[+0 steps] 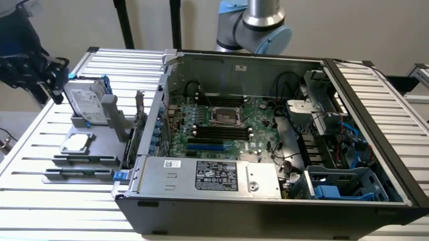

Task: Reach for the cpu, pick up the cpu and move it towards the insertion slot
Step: 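Pick up the cpu and move it towards the insertion slot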

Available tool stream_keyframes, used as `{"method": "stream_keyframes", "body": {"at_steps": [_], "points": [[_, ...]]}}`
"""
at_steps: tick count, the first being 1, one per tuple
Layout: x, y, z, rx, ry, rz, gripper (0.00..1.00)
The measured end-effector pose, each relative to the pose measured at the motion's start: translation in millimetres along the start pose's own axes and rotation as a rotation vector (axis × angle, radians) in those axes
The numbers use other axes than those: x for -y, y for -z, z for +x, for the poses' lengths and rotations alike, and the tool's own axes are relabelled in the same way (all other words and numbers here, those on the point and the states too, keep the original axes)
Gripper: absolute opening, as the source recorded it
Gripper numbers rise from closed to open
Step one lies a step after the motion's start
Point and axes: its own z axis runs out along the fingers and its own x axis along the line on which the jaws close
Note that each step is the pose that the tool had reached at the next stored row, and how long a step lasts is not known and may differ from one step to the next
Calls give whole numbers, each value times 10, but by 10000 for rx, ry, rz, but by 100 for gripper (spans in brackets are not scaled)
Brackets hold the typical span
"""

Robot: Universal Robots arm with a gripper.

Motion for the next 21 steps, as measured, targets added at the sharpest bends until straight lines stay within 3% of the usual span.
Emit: {"method": "stream_keyframes", "body": {"at_steps": [1,4,7,8,21], "points": [[-1,0,0,0,0,0,36],[-6,-2,0,1,0,-1,53],[-5,-40,-1,0,1,0,59],[-4,-58,-1,1,1,-1,65],[1,-295,-1,1,0,-1,65]]}}
